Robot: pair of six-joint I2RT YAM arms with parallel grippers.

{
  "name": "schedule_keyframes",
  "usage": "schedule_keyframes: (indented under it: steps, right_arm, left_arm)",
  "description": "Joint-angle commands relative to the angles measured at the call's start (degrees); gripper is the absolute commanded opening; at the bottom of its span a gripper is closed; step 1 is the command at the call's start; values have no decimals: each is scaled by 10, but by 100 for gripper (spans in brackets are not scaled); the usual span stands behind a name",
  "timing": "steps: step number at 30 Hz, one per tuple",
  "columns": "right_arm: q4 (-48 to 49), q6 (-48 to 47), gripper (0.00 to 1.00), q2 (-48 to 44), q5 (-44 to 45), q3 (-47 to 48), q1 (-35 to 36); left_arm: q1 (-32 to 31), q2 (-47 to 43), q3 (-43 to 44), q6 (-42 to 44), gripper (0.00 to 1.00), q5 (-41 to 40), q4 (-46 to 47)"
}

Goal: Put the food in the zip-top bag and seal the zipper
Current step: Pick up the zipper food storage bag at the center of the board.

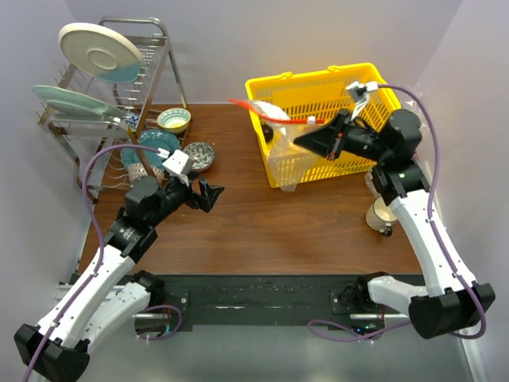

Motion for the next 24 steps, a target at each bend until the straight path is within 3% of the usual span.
schedule_keyframes:
  steps: [1,6,17,20,24]
  right_arm:
    - [-4,-63,0,13,-35,-12,50]
    - [46,-72,0,46,-93,-9,94]
    - [18,-208,0,78,-136,26,175]
    - [34,-199,0,91,-112,28,195]
    - [36,-181,0,126,-8,58,222]
  left_arm:
    - [4,-2,16,-5,91,-8,24]
    - [4,-3,17,-5,91,-9,23]
    - [4,-17,14,-4,92,-16,22]
    - [4,-20,14,-4,92,-19,22]
    - [4,-23,14,-5,92,-27,25]
